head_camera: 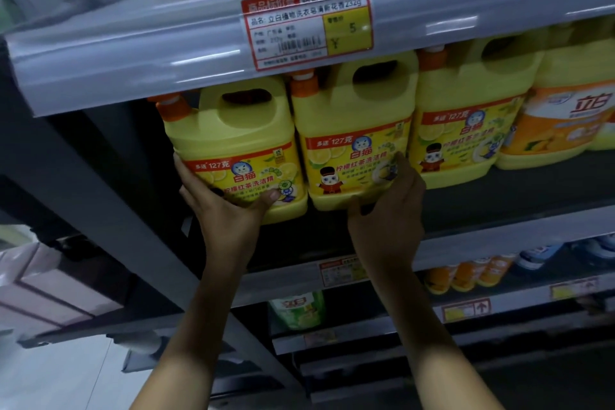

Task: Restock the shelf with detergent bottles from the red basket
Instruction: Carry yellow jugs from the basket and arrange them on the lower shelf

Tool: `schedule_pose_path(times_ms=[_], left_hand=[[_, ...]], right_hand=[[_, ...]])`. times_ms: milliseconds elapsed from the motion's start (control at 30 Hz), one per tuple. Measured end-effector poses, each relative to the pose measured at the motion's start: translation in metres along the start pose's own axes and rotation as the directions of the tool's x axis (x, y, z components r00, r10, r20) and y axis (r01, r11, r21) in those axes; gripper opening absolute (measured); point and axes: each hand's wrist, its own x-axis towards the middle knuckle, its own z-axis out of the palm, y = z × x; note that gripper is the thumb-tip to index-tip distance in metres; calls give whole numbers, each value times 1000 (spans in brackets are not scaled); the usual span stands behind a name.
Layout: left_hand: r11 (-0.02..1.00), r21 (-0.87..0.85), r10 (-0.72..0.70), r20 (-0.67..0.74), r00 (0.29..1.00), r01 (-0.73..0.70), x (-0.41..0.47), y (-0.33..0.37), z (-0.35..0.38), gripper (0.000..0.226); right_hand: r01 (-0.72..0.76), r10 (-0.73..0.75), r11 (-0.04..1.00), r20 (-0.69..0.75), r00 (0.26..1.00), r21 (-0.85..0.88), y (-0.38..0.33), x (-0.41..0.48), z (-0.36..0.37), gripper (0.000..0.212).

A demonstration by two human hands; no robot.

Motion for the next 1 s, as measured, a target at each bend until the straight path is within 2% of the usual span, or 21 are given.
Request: schedule_pose_path(times_ms=[67,200,400,700,1000], left_hand=[[999,34,-5,7,1000,5,-6,-1,0,141],[986,92,-146,38,988,142,-22,-11,-5,135],[976,171,-138,10,990,134,-23,-15,-2,112],[970,218,-109,7,994,105,-20,-13,0,106],[970,207,-138,22,990,130,-24,-8,-4,102]], right_hand=[[-10,10,1000,18,1000,5,1,2,-2,90],[24,-22,999,52,998,-41,8,2,-9,97],[15,-9,991,46,999,-132,13,4,-6,104],[-24,29,990,32,999,-141,9,6,-4,105],[-37,43,990,43,998,-134,6,6,-7,102]])
